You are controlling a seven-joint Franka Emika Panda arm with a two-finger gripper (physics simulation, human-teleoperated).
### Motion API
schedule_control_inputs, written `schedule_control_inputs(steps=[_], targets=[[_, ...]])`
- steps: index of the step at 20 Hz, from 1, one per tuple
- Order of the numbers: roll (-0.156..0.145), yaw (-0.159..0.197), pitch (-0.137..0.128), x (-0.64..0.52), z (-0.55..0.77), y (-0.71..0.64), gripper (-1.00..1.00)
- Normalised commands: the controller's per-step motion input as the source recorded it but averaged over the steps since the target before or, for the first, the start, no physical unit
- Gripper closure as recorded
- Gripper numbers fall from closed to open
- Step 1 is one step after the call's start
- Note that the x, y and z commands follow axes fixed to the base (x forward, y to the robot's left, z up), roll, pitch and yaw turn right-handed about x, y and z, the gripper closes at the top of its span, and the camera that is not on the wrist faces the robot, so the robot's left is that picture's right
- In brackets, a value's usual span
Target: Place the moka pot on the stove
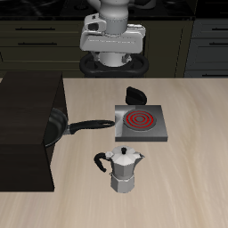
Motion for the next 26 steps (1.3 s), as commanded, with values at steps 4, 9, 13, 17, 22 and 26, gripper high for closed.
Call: schedule_control_inputs(steps=[4, 9, 13, 17, 22, 26], targets=[[-0.009, -0.045, -0.004, 0.29, 0.07, -0.03, -1.00], [-0.022, 0.010, -0.020, 0.32, 0.02, -0.03, -1.00], [0.015, 0.001, -0.010, 0.25, -0.03, 0.05, -1.00], [0.015, 0.002, 0.024, 0.40, -0.09, 0.06, -1.00], [0.028, -0.021, -0.011, 0.32, 0.02, 0.08, -1.00], [-0.012, -0.017, 0.003, 0.30, 0.03, 0.05, -1.00]])
